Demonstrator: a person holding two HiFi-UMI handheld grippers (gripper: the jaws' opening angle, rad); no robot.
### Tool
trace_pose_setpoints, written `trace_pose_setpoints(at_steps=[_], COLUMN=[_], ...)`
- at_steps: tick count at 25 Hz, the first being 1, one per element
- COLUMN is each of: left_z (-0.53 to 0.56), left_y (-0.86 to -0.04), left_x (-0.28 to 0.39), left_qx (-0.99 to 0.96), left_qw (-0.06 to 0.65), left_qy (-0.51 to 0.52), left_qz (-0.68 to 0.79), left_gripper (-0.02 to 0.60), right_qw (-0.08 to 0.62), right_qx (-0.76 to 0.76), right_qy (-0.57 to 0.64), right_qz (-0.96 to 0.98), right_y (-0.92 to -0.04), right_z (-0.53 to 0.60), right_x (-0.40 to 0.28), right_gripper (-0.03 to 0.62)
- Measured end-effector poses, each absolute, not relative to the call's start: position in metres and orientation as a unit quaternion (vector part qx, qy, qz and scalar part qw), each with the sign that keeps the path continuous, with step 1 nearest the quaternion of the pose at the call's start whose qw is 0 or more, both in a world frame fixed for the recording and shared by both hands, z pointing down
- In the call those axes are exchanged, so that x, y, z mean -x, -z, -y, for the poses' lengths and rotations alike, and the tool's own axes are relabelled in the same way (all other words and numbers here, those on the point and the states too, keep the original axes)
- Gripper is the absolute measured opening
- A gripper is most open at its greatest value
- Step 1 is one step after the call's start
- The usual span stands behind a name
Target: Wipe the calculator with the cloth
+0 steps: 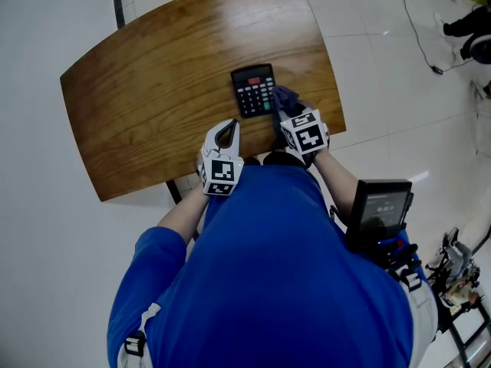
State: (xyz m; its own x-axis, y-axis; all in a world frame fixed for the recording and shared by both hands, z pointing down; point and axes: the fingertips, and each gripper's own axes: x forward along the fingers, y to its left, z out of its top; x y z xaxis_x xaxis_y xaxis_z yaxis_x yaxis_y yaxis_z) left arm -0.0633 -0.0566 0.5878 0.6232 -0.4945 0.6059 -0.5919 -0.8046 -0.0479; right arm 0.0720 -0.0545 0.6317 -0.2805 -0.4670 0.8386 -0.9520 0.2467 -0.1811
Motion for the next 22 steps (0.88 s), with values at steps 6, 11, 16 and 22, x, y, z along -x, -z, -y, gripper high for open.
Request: trace_pose_setpoints(at_steps=[6, 11, 16, 22], left_z=[0.052, 0.048, 0.034, 0.017], left_y=[-0.564, -0.548, -0.535, -0.500], left_x=[0.077, 0.078, 0.076, 0.070], left_qx=[-0.901, -0.907, -0.905, -0.898], left_qw=[0.079, 0.071, 0.061, 0.036], left_qy=[-0.290, -0.270, -0.257, -0.221], left_qz=[0.313, 0.314, 0.334, 0.380], left_gripper=[0.006, 0.006, 0.006, 0.006], right_qw=[0.334, 0.322, 0.299, 0.258], right_qx=[-0.510, -0.529, -0.527, -0.528], right_qy=[-0.338, -0.302, -0.268, -0.210], right_qz=[0.717, 0.724, 0.749, 0.781], right_y=[-0.596, -0.570, -0.547, -0.511], right_z=[0.045, 0.042, 0.030, 0.004], right_x=[-0.061, -0.054, -0.042, -0.040], right_gripper=[0.067, 0.067, 0.068, 0.069])
